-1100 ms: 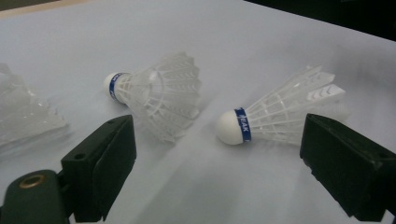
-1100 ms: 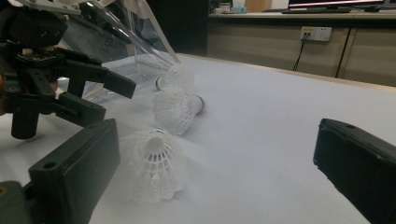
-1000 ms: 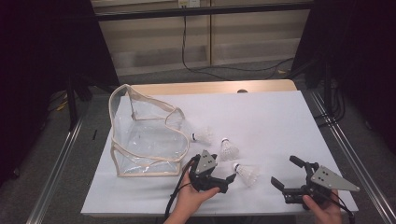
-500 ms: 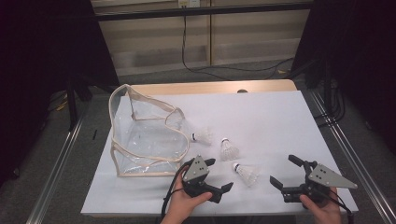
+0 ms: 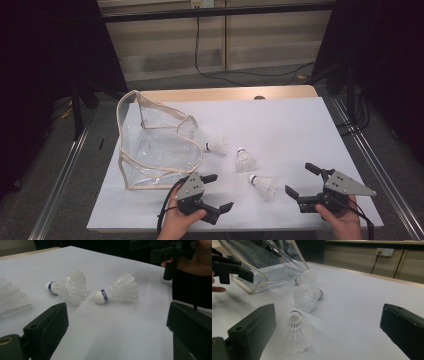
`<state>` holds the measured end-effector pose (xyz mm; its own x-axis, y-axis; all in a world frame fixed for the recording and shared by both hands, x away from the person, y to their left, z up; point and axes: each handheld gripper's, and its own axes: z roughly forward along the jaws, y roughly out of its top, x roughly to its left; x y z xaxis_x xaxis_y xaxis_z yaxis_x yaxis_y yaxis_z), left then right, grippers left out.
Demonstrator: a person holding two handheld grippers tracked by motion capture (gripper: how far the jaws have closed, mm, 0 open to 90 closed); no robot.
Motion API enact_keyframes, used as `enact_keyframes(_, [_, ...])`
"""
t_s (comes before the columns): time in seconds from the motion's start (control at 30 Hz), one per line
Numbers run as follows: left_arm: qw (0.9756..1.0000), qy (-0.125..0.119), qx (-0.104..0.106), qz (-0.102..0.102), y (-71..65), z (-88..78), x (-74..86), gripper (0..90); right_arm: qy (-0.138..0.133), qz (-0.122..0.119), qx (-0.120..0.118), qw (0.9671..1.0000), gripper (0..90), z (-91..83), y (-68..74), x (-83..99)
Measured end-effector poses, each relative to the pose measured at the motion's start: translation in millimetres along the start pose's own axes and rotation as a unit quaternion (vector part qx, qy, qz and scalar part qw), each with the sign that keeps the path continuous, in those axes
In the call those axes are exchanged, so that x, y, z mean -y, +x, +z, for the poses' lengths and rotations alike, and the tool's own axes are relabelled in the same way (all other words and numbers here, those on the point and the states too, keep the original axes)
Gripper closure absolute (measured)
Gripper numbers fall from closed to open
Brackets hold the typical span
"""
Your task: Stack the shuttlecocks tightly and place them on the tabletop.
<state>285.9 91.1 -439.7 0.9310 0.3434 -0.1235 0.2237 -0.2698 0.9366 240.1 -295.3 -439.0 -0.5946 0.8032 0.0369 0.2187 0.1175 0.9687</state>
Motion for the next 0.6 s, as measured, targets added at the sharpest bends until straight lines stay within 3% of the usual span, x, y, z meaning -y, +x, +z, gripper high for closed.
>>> enact_keyframes(0.37, [0.9999,-0.017,-0.003,-0.002,7.4,-22.5,6.2,4.1,0.003,0.004,-0.001,1.0,0.0,3.0,-2.5,-2.6])
enact_keyframes(0.6, [0.9999,-0.013,0.005,0.002,10.9,-31.5,11.1,4.0,0.004,0.005,-0.002,1.0,0.0,2.6,-3.1,-2.0])
